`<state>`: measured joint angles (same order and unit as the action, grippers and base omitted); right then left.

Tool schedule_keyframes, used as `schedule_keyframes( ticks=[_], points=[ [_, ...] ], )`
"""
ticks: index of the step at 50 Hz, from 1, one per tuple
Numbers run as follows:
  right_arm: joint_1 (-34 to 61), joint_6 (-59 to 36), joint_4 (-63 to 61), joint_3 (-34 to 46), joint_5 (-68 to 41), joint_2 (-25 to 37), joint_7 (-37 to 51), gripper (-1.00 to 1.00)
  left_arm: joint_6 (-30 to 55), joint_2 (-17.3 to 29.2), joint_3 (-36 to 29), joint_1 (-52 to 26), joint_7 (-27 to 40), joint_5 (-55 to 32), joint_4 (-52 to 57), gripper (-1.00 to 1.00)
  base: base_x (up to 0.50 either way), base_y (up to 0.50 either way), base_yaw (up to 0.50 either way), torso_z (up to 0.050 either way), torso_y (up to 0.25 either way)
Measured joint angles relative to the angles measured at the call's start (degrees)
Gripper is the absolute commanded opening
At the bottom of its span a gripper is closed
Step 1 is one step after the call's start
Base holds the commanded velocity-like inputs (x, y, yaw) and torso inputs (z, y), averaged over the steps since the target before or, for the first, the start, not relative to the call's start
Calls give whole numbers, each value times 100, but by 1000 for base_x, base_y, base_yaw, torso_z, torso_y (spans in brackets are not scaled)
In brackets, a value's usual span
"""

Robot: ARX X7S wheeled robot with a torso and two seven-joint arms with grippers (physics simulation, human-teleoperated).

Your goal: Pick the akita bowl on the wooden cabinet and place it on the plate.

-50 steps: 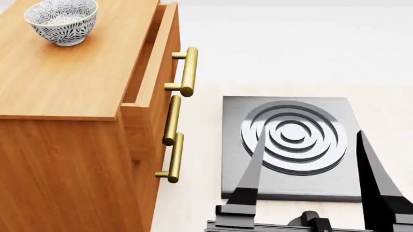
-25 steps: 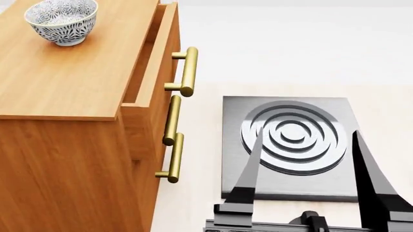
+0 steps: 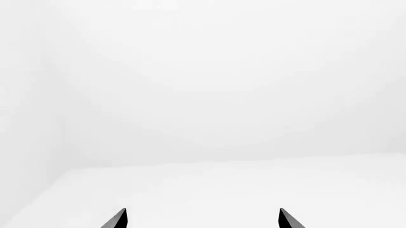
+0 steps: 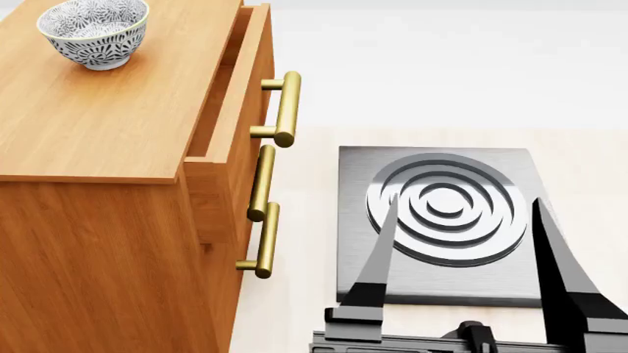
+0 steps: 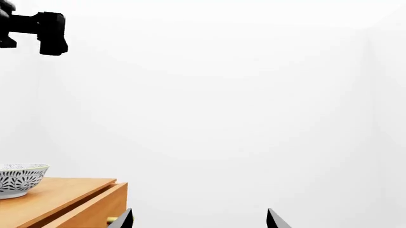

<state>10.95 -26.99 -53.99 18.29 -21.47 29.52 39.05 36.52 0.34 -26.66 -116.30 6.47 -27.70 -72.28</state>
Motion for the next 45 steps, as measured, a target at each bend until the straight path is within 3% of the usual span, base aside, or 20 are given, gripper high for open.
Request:
schedule_keyframes(
  ticks=[9,17,45],
  points=[
    [-2,43,41,3,-22,17,3,100,292,95,1588,-41,301,1284,-162,100,0,0,0,0,0],
    [-6,70,61,20,-28,32,8,100,687,229,2420,-196,489,2040,-223,100,0,0,0,0,0],
    [-5,187,133,136,-41,55,-25,100,2603,386,3319,-684,717,2667,-269,100,0,0,0,0,0]
  ],
)
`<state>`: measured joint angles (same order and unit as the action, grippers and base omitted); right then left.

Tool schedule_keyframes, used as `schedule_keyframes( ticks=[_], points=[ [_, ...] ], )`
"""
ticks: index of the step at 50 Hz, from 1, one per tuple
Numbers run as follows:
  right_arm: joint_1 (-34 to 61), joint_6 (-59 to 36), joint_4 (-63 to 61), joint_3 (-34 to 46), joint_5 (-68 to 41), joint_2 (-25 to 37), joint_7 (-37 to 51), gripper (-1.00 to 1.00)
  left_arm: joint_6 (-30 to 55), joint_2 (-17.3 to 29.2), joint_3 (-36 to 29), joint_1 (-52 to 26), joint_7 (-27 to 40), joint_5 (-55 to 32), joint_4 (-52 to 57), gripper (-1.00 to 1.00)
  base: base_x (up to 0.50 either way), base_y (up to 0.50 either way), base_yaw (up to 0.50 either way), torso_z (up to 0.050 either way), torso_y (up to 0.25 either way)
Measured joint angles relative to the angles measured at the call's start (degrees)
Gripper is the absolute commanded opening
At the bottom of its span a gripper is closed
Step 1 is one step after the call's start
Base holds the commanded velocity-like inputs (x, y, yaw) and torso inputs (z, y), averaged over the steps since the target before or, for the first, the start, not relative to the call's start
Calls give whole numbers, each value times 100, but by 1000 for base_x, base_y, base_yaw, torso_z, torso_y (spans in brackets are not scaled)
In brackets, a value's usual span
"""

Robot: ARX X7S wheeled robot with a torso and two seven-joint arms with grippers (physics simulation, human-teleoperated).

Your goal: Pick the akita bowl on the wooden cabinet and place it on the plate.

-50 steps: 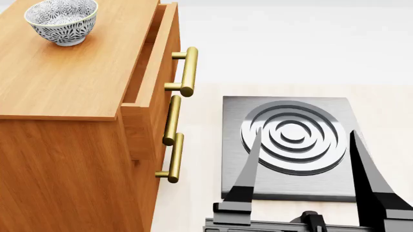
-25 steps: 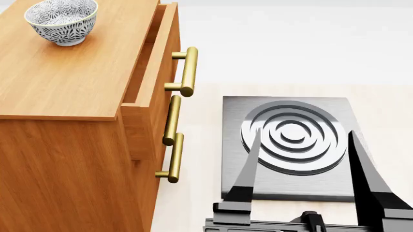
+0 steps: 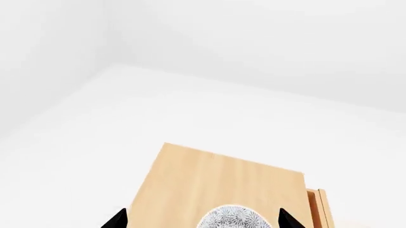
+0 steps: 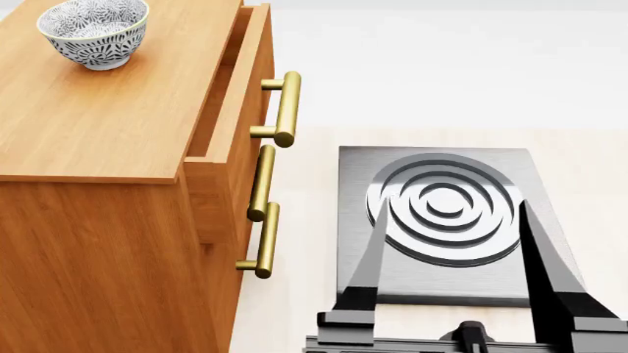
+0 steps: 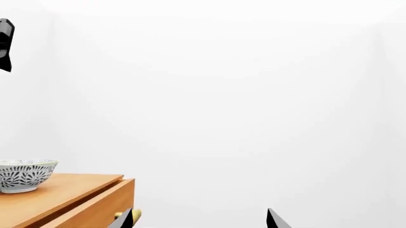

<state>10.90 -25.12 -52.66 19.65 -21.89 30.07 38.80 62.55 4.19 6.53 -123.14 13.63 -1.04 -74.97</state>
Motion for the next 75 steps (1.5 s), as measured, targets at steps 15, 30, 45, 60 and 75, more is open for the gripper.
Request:
schedule_keyframes(
  ticks=[15,30,45,60,75],
  points=[
    [17,7,-13,43,-3,18,20,100,285,12,-159,-131,-146,120,0,100,0,0,0,0,0],
    [33,20,-10,64,-23,37,39,100,595,41,-253,-105,-121,96,-1,100,0,0,0,0,0],
    [50,28,-9,100,-25,54,60,100,767,100,-114,-25,-35,94,-2,100,0,0,0,0,0],
    [64,27,-17,118,-41,78,88,100,810,98,-134,79,-112,96,-2,100,0,0,0,0,0],
    [68,56,5,136,-55,96,101,100,816,109,-150,105,-161,103,4,100,0,0,0,0,-59]
  ],
)
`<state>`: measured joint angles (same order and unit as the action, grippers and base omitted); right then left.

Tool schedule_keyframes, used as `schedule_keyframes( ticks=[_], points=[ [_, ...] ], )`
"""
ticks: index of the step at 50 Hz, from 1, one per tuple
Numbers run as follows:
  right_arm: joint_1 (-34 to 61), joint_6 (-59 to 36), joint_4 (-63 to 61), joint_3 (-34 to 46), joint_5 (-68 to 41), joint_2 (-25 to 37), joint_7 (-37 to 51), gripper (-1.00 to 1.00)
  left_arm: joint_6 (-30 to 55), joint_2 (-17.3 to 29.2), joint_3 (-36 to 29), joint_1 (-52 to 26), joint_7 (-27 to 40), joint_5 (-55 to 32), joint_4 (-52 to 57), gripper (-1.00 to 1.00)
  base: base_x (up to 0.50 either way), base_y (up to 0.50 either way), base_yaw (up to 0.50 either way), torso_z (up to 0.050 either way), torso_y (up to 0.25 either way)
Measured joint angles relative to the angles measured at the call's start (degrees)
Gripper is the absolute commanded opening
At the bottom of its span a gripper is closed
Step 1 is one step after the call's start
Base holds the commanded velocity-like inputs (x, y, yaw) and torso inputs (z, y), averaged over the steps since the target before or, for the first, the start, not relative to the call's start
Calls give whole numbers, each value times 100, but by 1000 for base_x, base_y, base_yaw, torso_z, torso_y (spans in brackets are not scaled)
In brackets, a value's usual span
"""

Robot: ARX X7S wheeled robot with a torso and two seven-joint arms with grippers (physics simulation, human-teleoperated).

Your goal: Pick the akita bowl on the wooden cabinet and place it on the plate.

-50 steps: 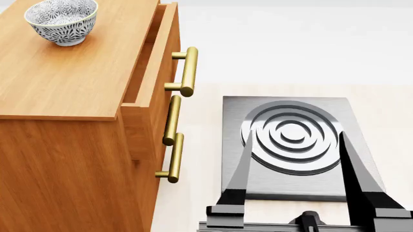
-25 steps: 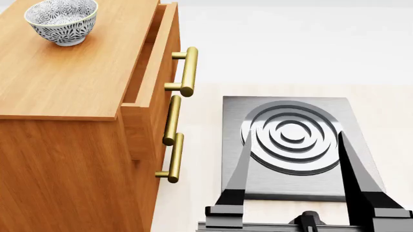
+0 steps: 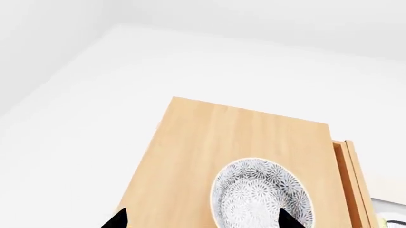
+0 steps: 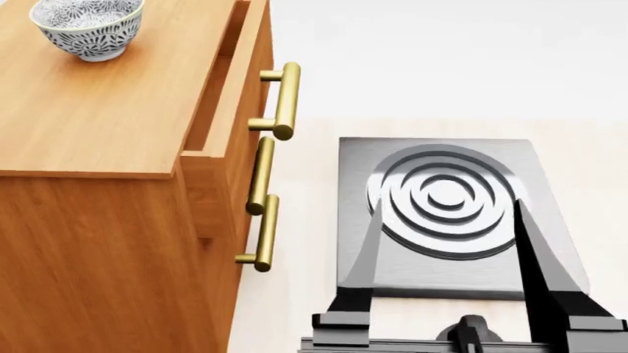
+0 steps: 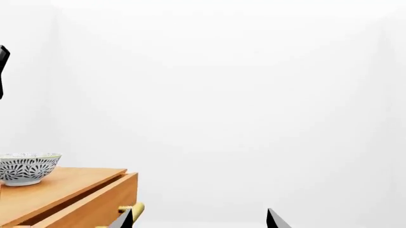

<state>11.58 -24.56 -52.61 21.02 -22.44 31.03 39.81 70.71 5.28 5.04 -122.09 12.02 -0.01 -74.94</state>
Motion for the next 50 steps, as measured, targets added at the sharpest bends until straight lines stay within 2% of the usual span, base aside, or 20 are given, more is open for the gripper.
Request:
schedule_keyframes(
  ticks=[4,25,32,42,50],
  points=[
    [0,8,4,1,-5,7,4,100,-18,-4,-23,2,-14,3,-1,100,0,0,0,0,-213],
    [15,30,22,41,-12,34,21,100,-391,-136,-811,57,-632,28,-4,100,0,0,0,0,0],
    [17,39,20,51,-12,44,30,100,-420,-161,-940,95,-756,12,1,100,0,0,0,-1,-250],
    [19,55,38,72,-13,51,37,100,-383,-152,-930,171,-739,-15,-1,100,0,0,0,-1,-243],
    [16,68,41,81,-21,61,47,100,-161,-92,-517,176,-487,-169,43,100,0,0,0,0,-14]
  ],
)
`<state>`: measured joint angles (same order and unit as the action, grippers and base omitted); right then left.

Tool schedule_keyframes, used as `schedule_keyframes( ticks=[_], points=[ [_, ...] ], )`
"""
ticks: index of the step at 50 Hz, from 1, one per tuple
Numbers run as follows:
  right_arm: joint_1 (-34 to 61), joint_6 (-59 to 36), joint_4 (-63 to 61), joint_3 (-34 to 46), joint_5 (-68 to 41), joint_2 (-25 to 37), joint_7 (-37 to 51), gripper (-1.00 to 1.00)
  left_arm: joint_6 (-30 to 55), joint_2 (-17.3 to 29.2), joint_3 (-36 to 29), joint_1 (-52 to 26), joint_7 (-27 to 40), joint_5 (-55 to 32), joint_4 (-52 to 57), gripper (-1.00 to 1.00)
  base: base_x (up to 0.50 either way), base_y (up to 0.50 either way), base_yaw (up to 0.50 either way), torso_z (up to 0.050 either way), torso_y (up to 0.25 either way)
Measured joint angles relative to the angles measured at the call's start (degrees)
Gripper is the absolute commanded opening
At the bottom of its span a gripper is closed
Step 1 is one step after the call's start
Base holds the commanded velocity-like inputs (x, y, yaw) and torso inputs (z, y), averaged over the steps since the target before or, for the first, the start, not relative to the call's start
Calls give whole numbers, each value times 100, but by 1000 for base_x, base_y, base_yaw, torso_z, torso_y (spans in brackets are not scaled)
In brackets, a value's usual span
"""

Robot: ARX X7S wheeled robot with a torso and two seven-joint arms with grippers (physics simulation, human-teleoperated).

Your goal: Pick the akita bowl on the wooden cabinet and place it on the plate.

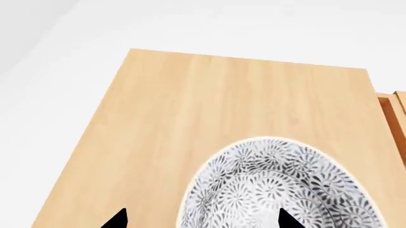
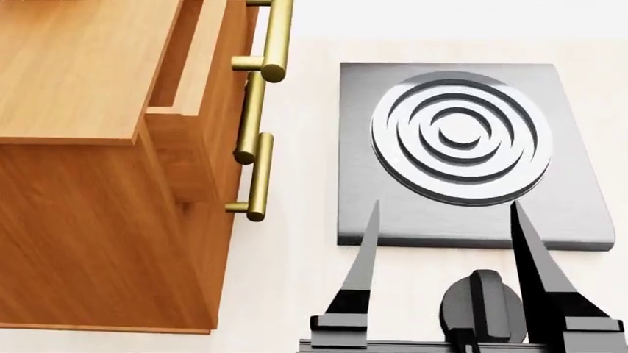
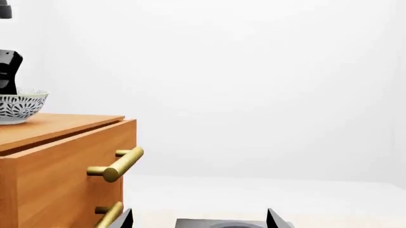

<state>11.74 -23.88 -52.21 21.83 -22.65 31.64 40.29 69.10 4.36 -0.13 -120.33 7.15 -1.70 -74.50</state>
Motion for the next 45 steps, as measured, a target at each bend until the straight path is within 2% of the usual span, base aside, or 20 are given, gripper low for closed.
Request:
schedule_keyframes(
  ticks=[12,16,17,28,45],
  points=[
    [8,10,3,20,-2,9,17,100,128,99,535,124,204,-45,19,100,0,0,0,0,0],
    [10,14,10,27,-2,12,22,100,27,107,464,166,104,-29,9,100,0,0,0,0,-4],
    [11,16,13,29,-2,12,23,100,-5,105,425,172,66,-30,6,-100,0,0,0,0,0],
    [15,22,15,47,-2,19,40,100,-243,59,-163,211,-164,-34,4,-100,0,0,0,0,-1],
    [32,26,7,42,-35,37,67,100,-514,33,-583,185,-303,-158,-18,-100,0,0,0,0,-1]
  ],
)
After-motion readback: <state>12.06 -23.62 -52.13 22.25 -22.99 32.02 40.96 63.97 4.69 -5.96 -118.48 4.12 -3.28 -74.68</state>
